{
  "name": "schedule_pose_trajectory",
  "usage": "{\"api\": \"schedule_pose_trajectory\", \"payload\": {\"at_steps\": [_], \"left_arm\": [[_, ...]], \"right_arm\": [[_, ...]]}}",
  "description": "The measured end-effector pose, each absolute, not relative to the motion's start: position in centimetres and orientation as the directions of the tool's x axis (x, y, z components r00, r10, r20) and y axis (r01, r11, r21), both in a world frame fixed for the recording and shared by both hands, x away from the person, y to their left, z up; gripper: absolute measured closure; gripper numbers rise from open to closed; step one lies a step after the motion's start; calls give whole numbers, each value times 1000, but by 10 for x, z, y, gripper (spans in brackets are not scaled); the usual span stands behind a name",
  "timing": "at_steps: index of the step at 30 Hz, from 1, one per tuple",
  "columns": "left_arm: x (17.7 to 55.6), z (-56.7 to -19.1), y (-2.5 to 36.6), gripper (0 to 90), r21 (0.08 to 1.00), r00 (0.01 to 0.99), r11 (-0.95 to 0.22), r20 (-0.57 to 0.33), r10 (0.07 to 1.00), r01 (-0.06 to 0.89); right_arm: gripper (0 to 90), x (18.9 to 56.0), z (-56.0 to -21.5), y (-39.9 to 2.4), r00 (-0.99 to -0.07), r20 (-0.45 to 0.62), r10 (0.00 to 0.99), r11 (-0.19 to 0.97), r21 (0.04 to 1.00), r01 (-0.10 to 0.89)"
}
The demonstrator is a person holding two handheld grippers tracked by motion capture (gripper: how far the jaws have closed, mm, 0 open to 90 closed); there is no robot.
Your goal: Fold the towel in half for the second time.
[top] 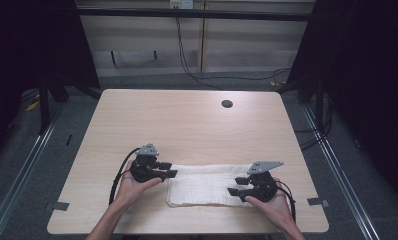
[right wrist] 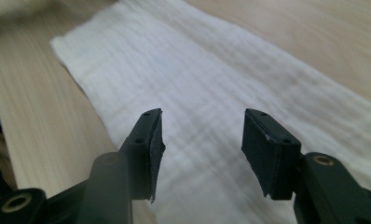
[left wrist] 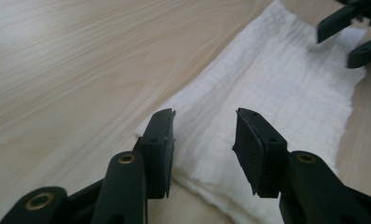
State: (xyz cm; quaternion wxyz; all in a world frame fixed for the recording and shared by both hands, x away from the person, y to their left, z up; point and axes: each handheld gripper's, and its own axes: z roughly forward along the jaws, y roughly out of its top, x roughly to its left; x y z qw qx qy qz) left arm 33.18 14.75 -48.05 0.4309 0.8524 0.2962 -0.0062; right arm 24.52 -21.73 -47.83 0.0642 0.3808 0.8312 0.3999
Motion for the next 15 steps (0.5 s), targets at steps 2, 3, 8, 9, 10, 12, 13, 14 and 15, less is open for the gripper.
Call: {"api": "schedule_pose_trajectory", "payload": {"at_steps": [2, 3, 8, 9, 10, 12, 13, 14, 15], "left_arm": [[335, -479, 146, 557, 717, 828, -479, -250, 502, 507], [336, -478, 146, 547, 717, 829, -481, -247, 502, 504], [350, -468, 148, 540, 728, 820, -453, -262, 509, 514], [353, -467, 148, 540, 731, 817, -445, -267, 511, 517], [356, -468, 149, 543, 730, 814, -443, -270, 514, 521], [362, -470, 149, 546, 726, 811, -444, -269, 519, 525], [365, -472, 149, 546, 729, 809, -438, -272, 520, 527], [367, -472, 149, 546, 729, 810, -438, -273, 518, 526], [368, -472, 149, 542, 727, 808, -439, -271, 523, 528]], "right_arm": [[484, 241, -473, -212, -710, 197, 676, 379, 734, 564], [494, 240, -470, -209, -707, 199, 679, 365, 744, 560], [508, 239, -466, -192, -725, 224, 651, 353, 757, 551], [508, 240, -466, -188, -732, 216, 646, 365, 755, 545], [508, 241, -465, -183, -740, 217, 636, 371, 755, 540], [513, 243, -465, -175, -753, 235, 614, 366, 761, 535], [513, 245, -464, -171, -758, 235, 609, 368, 762, 532], [515, 246, -464, -166, -763, 235, 602, 373, 763, 529], [517, 247, -463, -161, -767, 236, 596, 372, 766, 524]]}}
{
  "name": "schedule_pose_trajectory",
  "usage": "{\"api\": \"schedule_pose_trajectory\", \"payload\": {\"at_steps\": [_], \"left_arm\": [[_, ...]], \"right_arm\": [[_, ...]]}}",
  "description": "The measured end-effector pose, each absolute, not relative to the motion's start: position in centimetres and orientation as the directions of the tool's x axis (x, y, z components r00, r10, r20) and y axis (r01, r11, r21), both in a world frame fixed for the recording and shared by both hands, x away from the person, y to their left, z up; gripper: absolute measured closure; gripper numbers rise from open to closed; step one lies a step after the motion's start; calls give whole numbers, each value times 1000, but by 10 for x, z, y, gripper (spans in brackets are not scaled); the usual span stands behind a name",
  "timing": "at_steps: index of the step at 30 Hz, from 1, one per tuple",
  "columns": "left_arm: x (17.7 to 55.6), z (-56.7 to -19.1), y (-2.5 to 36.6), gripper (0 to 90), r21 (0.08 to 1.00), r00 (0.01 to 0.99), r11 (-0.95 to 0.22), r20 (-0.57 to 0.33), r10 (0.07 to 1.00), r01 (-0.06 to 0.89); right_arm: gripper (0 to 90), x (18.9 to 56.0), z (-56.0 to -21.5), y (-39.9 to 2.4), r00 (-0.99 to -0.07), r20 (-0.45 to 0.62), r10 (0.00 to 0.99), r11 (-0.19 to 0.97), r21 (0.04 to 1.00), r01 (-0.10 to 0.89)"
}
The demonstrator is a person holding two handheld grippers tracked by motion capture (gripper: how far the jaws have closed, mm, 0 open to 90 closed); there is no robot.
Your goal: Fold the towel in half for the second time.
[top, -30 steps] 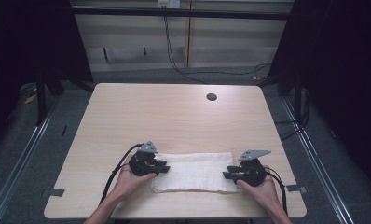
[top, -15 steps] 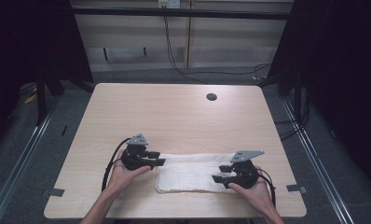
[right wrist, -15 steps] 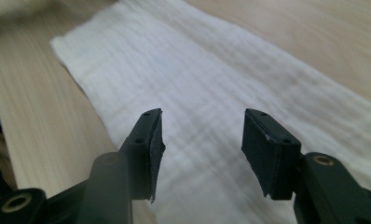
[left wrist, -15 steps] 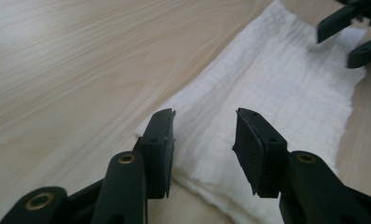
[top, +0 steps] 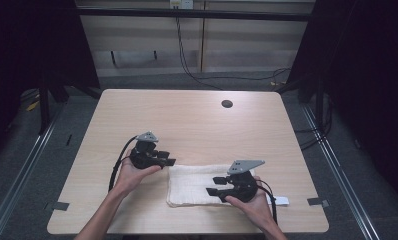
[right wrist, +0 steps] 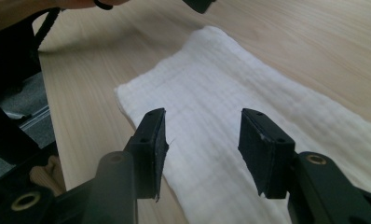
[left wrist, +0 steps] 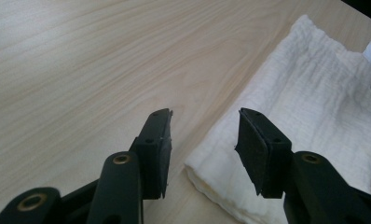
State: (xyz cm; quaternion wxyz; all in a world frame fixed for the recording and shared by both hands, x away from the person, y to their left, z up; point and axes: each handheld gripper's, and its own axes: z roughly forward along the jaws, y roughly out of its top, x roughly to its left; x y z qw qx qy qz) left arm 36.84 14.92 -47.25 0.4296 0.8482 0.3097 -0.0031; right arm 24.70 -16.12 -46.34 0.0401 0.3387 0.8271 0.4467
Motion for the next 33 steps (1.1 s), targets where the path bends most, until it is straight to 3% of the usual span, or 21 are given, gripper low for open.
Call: {"api": "schedule_pose_trajectory", "payload": {"at_steps": [6, 17, 28, 33], "left_arm": [[375, -473, 145, 437, 727, 816, -450, -264, 515, 519], [372, -479, 147, 425, 719, 805, -451, -254, 537, 528], [370, -480, 154, 416, 729, 787, -423, -253, 563, 538], [370, -481, 158, 409, 729, 774, -407, -264, 575, 550]], "right_arm": [[541, 254, -461, -128, -802, 232, 550, 402, 769, 498], [610, 261, -467, -74, -848, 254, 465, 452, 755, 474], [641, 260, -487, -47, -859, 277, 431, 504, 715, 484], [608, 257, -494, -40, -851, 271, 450, 521, 694, 497]]}}
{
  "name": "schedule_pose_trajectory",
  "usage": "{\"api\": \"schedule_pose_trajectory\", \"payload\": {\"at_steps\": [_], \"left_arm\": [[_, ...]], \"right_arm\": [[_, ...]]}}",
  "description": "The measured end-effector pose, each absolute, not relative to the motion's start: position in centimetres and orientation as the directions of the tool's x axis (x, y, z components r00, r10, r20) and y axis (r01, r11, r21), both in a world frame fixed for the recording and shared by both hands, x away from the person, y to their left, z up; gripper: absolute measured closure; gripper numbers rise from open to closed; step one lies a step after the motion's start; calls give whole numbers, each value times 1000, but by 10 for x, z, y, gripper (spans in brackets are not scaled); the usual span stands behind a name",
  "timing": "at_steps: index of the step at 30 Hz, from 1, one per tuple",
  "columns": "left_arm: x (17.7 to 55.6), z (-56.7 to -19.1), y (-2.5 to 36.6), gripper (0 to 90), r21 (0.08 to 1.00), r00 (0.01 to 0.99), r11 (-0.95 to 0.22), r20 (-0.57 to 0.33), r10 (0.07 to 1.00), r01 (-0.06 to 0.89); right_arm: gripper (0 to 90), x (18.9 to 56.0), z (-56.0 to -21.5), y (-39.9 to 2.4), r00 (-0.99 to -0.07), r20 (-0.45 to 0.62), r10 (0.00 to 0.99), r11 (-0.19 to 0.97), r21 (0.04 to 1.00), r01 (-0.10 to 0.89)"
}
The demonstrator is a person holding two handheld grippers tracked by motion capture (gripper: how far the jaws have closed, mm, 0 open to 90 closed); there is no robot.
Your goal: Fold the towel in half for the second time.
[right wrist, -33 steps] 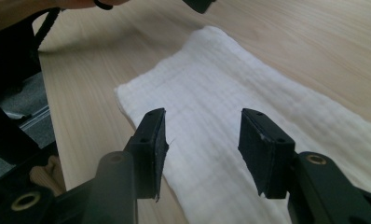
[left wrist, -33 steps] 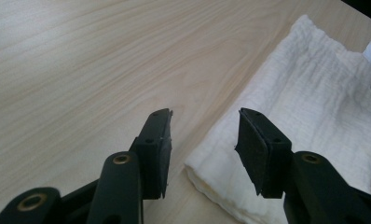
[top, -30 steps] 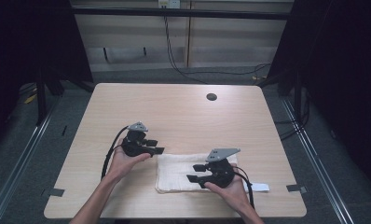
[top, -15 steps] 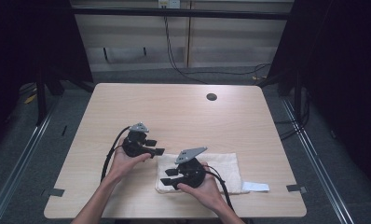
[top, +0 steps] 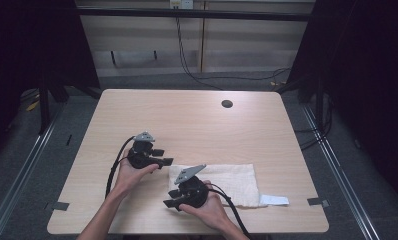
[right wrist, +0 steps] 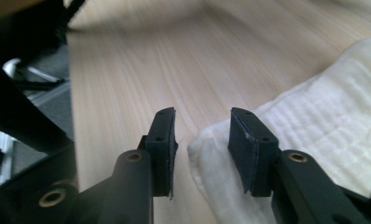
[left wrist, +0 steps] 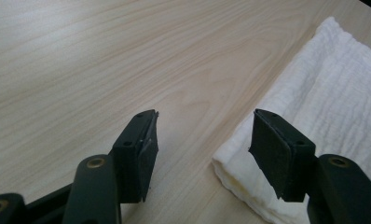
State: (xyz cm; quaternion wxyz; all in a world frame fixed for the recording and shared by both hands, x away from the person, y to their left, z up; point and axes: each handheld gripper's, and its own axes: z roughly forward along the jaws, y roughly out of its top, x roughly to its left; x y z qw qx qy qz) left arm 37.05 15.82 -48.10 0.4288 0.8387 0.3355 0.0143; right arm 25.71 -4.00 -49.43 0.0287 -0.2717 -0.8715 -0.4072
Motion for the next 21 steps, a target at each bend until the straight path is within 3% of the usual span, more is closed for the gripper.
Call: {"api": "schedule_pose_trajectory", "payload": {"at_steps": [10, 21], "left_arm": [[373, -481, 164, 406, 729, 761, -397, -258, 595, 558], [374, -483, 164, 406, 723, 762, -406, -253, 597, 558]], "right_arm": [[575, 257, -493, -44, -861, 226, 455, 524, 714, 465], [648, 244, -501, -35, -886, 150, 439, 558, 728, 399]]}}
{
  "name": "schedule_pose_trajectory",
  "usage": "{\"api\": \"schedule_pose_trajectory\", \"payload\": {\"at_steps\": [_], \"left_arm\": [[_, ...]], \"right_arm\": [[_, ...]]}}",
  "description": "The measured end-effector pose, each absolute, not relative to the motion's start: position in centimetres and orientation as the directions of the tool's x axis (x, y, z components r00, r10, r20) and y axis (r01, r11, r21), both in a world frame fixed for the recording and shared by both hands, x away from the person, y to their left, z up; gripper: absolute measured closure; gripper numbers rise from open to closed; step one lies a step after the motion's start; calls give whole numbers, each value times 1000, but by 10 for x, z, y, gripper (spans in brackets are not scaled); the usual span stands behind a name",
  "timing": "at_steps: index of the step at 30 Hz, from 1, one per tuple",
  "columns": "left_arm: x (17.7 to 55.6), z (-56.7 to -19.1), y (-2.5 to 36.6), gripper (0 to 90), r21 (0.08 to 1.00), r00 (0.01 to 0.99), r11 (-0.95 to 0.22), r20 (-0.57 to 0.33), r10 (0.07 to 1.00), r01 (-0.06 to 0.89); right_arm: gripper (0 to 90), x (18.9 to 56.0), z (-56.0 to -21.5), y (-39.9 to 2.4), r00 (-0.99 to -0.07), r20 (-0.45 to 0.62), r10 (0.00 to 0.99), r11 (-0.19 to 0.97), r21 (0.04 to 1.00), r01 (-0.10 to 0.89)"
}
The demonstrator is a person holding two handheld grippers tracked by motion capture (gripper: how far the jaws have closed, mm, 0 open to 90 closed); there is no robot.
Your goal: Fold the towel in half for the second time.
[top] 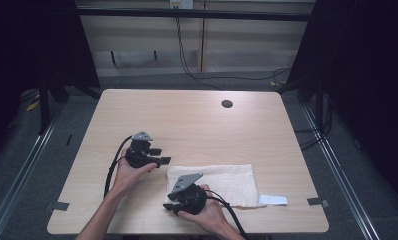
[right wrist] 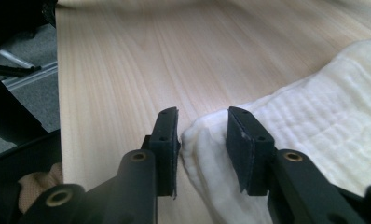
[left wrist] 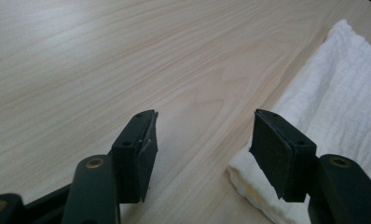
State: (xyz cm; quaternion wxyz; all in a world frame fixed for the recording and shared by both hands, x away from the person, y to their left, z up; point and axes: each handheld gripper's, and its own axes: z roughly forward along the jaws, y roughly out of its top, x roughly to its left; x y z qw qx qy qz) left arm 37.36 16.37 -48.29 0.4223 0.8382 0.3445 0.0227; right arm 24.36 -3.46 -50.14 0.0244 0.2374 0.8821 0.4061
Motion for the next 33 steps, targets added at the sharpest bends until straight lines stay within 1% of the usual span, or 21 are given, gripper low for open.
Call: {"api": "schedule_pose_trajectory", "payload": {"at_steps": [4, 6, 8, 11, 13, 16, 19, 21, 25, 28, 33], "left_arm": [[374, -483, 164, 406, 724, 759, -401, -257, 599, 561], [374, -484, 163, 406, 724, 759, -402, -255, 599, 560], [374, -484, 163, 404, 718, 757, -406, -256, 601, 565], [374, -486, 162, 403, 713, 760, -416, -252, 598, 564], [374, -486, 160, 403, 714, 760, -412, -259, 596, 566], [373, -487, 159, 403, 707, 764, -427, -250, 595, 564], [372, -487, 158, 405, 703, 772, -438, -251, 584, 560], [370, -487, 156, 413, 697, 782, -461, -233, 579, 549], [366, -489, 155, 439, 691, 802, -483, -241, 547, 537], [366, -489, 156, 467, 687, 805, -485, -255, 536, 541], [365, -492, 153, 543, 677, 819, -504, -274, 503, 536]], "right_arm": [[701, 246, -503, -39, -890, 161, 426, 551, 735, 396], [711, 248, -503, -40, -896, 157, 415, 556, 736, 386], [711, 247, -502, -38, -906, 131, 403, 578, 731, 363], [743, 246, -502, -38, -915, 92, 393, 598, 730, 330], [786, 246, -502, -39, -908, 96, 408, 590, 731, 343], [820, 248, -503, -40, -902, 111, 416, 573, 739, 355], [829, 248, -505, -42, -896, 128, 426, 556, 744, 370], [834, 248, -505, -42, -895, 131, 427, 556, 742, 374], [835, 248, -505, -43, -891, 142, 432, 551, 741, 385], [836, 249, -505, -43, -891, 152, 428, 547, 741, 389], [835, 251, -504, -43, -891, 158, 425, 552, 735, 394]]}}
